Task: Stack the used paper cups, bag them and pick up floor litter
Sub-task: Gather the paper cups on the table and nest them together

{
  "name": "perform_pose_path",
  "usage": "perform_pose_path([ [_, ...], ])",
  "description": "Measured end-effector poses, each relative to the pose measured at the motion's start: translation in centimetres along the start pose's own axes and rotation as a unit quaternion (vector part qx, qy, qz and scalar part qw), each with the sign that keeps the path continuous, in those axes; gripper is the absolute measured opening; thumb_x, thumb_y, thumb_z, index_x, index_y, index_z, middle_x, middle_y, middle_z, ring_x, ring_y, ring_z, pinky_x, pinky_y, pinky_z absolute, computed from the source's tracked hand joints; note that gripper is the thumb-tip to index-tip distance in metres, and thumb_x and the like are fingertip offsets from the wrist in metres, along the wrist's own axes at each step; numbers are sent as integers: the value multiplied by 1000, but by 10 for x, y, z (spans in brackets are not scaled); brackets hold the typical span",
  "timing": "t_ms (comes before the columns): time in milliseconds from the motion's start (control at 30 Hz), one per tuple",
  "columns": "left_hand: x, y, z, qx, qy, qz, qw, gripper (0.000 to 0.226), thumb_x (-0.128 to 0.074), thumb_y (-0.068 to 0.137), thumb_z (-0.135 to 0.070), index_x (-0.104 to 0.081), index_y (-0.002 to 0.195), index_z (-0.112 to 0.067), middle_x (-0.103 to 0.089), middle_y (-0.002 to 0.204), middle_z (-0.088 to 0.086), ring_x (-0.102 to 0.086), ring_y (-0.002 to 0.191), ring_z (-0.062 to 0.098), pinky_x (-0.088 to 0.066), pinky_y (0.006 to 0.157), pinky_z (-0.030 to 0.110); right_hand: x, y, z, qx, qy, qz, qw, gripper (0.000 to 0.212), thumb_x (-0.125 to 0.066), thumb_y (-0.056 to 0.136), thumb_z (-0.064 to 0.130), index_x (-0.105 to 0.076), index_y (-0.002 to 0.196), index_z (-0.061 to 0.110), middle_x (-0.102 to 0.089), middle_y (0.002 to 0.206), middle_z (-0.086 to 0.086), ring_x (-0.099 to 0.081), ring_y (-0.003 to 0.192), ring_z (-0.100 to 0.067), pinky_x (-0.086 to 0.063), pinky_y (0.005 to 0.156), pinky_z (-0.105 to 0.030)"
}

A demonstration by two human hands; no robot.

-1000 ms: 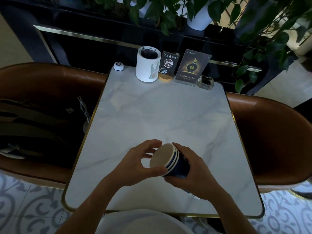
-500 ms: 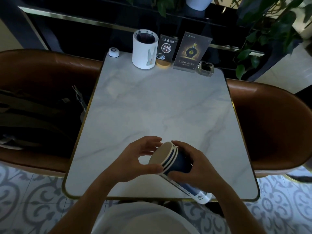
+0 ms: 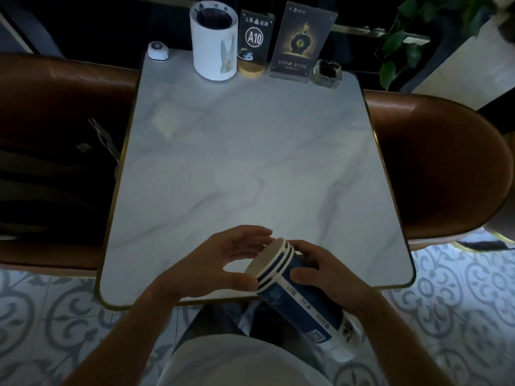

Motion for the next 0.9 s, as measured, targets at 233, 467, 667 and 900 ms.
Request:
perform_pose_path([
  [233,-23,2,2,10,27,60,998,81,-86,71,-6,-48,141,-18,-57,142,0,-52,133,23,-41,112,49,3,-18,-21,-23,27,7,999,54,-70,72,37,-59,122,19,-73,109,-12,-71,95,-33,-56,87,-49],
  [467,-74,14,-21,-8,41,96,994,77,-81,76,-3,-46,143,-16,-55,144,3,-52,134,25,-40,113,50,28,-60,-35,17,95,-16,995,53,-68,78,31,-57,125,11,-67,117,-21,-65,105,-41,-50,94,-57],
  [667,-148,26,-36,-8,26,84,996,71,-82,77,-14,-48,140,-16,-57,143,3,-56,130,25,-45,108,54,67,-133,-55,102,163,-68,979,60,-66,79,25,-47,136,20,-65,125,-14,-62,116,-31,-52,97,-42],
  [900,-265,27,-35,3,26,64,998,74,-74,76,-55,-52,136,-19,-66,131,-3,-65,119,19,-55,98,43,113,-232,-105,217,226,-123,942,60,-55,87,-1,-34,140,17,-63,125,-16,-60,117,-34,-52,92,-38],
])
Point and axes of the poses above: each hand's wrist, its own y-axis towards the middle knuckle, its own x-axis out of the back of the hand, z = x × y, the point moved 9 cm from there along y, towards the middle knuckle
